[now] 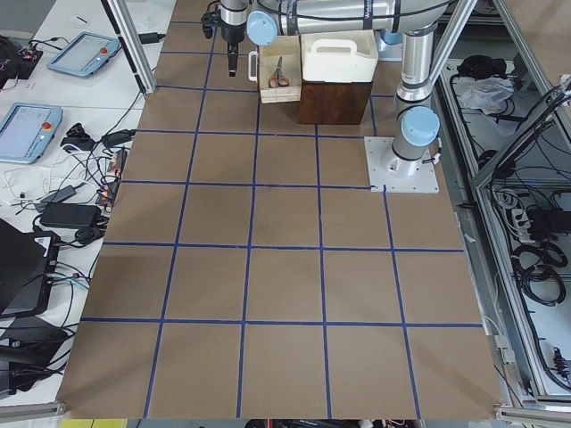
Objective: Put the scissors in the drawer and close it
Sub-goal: 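Move the left gripper over the drawer's white handle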
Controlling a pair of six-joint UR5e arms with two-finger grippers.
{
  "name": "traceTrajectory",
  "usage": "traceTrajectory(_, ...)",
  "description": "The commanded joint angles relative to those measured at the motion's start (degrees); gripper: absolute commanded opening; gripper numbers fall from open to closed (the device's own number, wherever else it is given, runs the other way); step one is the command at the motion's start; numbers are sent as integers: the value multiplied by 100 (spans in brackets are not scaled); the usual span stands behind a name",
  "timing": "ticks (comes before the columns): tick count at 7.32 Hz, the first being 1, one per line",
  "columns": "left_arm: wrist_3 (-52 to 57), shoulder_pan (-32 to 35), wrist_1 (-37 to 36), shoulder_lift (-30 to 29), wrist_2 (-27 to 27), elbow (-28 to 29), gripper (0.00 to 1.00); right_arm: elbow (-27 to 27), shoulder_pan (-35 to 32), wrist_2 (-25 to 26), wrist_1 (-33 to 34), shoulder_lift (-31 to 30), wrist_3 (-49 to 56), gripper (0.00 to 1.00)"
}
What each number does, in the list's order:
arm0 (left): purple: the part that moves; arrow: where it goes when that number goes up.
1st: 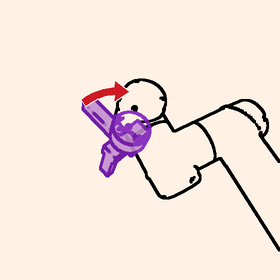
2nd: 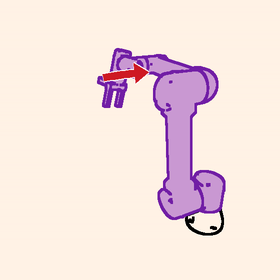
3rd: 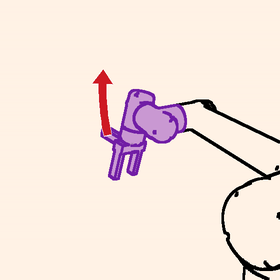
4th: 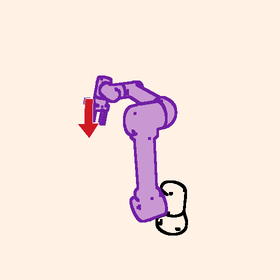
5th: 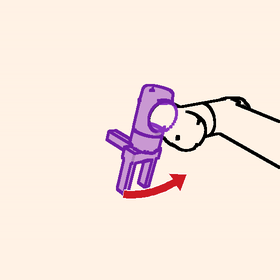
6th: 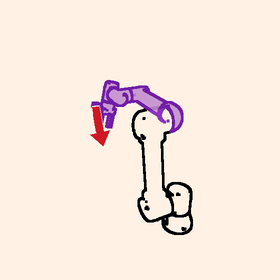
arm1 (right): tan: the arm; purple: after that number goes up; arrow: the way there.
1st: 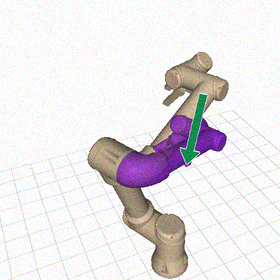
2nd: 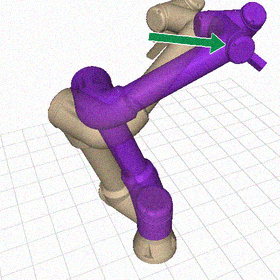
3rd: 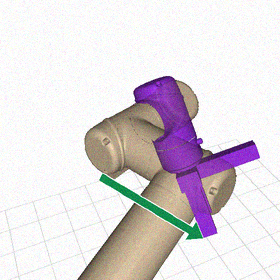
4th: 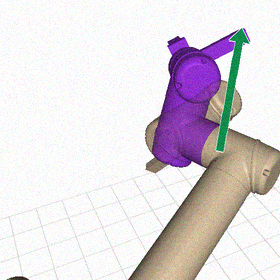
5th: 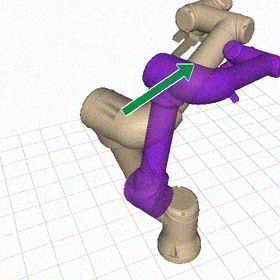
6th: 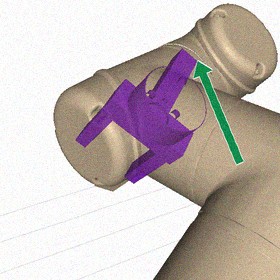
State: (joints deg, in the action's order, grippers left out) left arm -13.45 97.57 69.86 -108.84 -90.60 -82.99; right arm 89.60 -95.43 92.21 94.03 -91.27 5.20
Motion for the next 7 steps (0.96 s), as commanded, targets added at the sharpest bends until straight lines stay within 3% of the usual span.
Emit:
traceTrajectory(1, -577, 279, -315, -548, 8, 203, 100, 5, 6, -71, -227, -40, -649, 100)
traceTrajectory(3, -1254, 551, -315, -996, 34, 389, 100, -4, 41, -2, -665, -57, -722, 100)
traceTrajectory(4, -1735, 639, -350, -1164, 51, 398, 100, -13, 85, -62, -702, -66, -722, 100)
traceTrajectory(7, -1854, 728, -298, -1359, 16, 389, 100, -21, 94, -159, -553, -66, -713, 100)
